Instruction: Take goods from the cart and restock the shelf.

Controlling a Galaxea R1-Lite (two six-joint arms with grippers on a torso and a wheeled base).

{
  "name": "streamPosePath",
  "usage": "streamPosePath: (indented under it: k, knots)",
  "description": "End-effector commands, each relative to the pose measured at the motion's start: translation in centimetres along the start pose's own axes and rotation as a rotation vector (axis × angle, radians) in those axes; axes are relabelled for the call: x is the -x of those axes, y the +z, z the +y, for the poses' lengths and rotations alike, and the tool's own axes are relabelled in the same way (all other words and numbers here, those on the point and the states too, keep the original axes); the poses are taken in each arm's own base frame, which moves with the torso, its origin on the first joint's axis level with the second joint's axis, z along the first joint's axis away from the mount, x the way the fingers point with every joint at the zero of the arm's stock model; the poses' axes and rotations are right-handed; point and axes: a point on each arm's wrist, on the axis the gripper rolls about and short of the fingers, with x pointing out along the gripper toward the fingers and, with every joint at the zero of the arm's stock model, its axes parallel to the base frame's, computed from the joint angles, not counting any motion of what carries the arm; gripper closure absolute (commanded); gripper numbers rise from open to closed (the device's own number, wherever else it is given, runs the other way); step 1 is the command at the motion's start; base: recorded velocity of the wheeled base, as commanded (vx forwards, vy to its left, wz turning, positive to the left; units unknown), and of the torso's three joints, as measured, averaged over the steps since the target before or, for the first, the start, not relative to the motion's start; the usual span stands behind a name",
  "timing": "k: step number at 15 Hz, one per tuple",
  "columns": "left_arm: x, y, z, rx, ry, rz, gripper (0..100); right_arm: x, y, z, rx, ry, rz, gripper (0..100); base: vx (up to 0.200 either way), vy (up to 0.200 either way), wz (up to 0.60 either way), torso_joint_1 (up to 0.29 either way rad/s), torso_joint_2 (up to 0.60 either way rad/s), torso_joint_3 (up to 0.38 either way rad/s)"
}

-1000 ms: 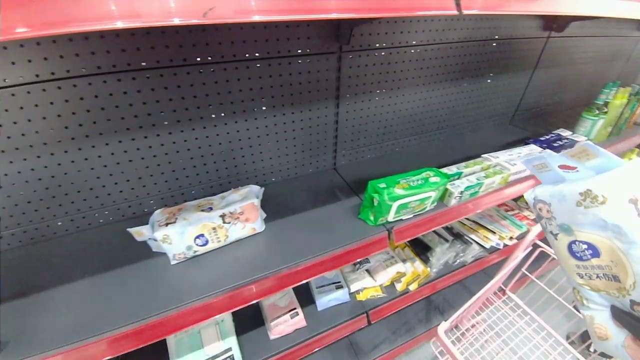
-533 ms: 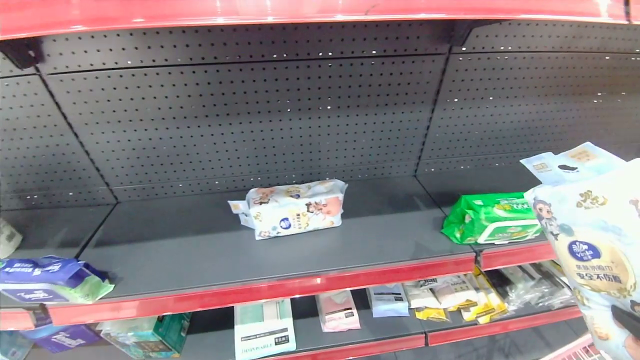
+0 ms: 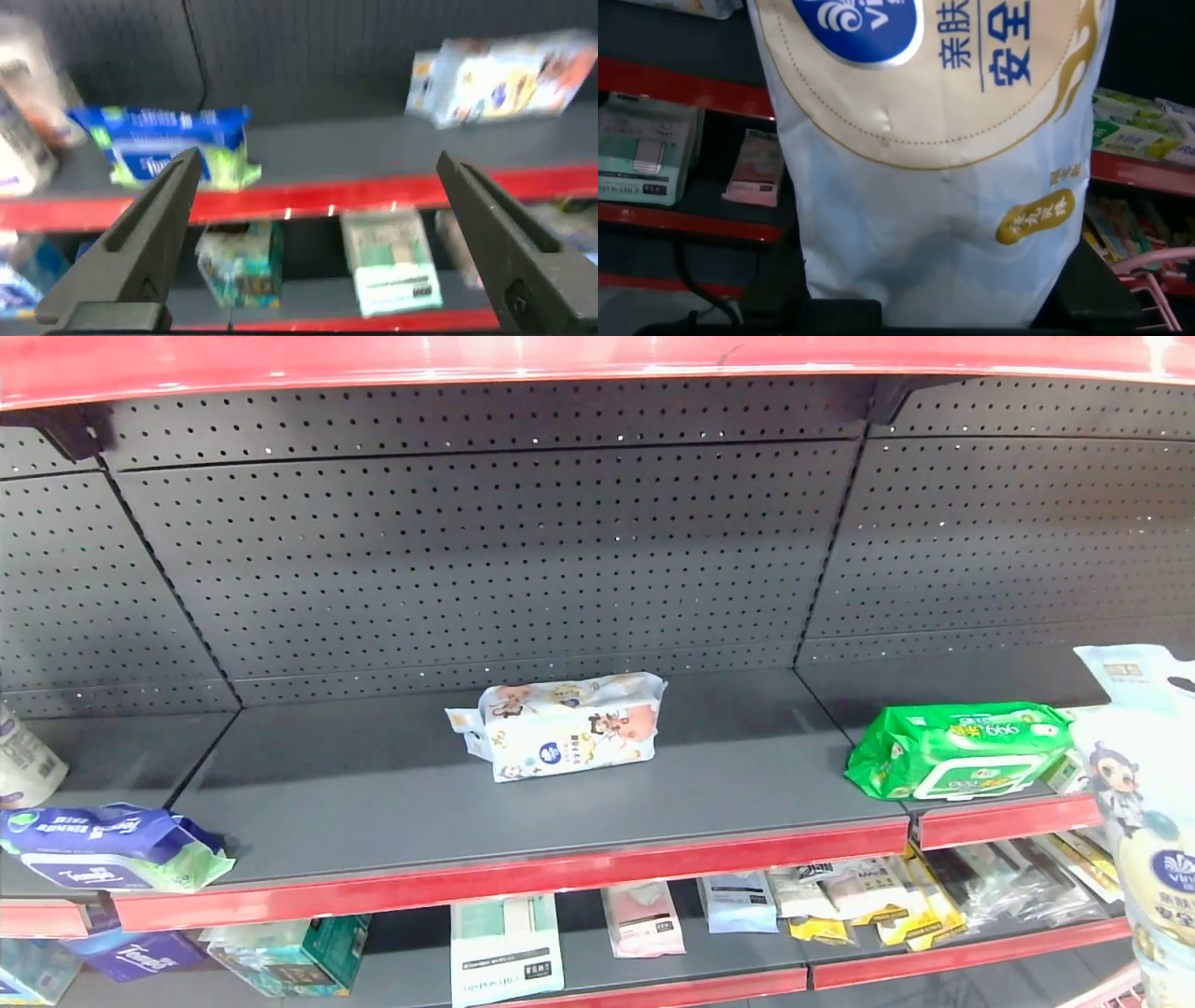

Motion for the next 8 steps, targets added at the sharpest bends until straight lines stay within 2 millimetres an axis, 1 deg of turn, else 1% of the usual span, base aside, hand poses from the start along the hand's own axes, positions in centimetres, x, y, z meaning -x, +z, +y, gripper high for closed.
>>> streamPosePath:
  k: [1,2,4,5,7,8]
  knots:
    - [-7.6,10.9,1.0,0.144,-0.045,0.140,0,1.5,-3.2,0.7,-0.033,-0.019,-0.104,100,0.000,0.000,0.00,0.000,0.00,0.000]
    - [-10.2,10.4,1.2,0.110,-0.047,0.220,0,1.3,-3.8,0.8,-0.034,-0.018,-0.106,100,0.000,0.000,0.00,0.000,0.00,0.000]
    - [-14.1,8.8,1.3,0.042,-0.097,0.354,0,1.3,-3.6,0.8,-0.036,-0.026,-0.118,100,0.000,0.000,0.00,0.000,0.00,0.000]
    - [-16.9,8.0,1.0,-0.002,-0.209,0.382,0,1.2,-3.9,0.9,-0.032,-0.015,-0.105,100,0.000,0.000,0.00,0.000,0.00,0.000]
    - [-20.1,6.8,0.8,-0.043,-0.370,0.388,0,1.1,-4.1,1.0,-0.028,-0.001,-0.101,100,0.000,0.000,0.00,0.000,0.00,0.000]
    - [-22.9,5.6,0.7,-0.075,-0.487,0.405,0,1.0,-4.2,1.0,-0.030,0.006,-0.100,100,0.000,0.000,0.00,0.000,0.00,0.000]
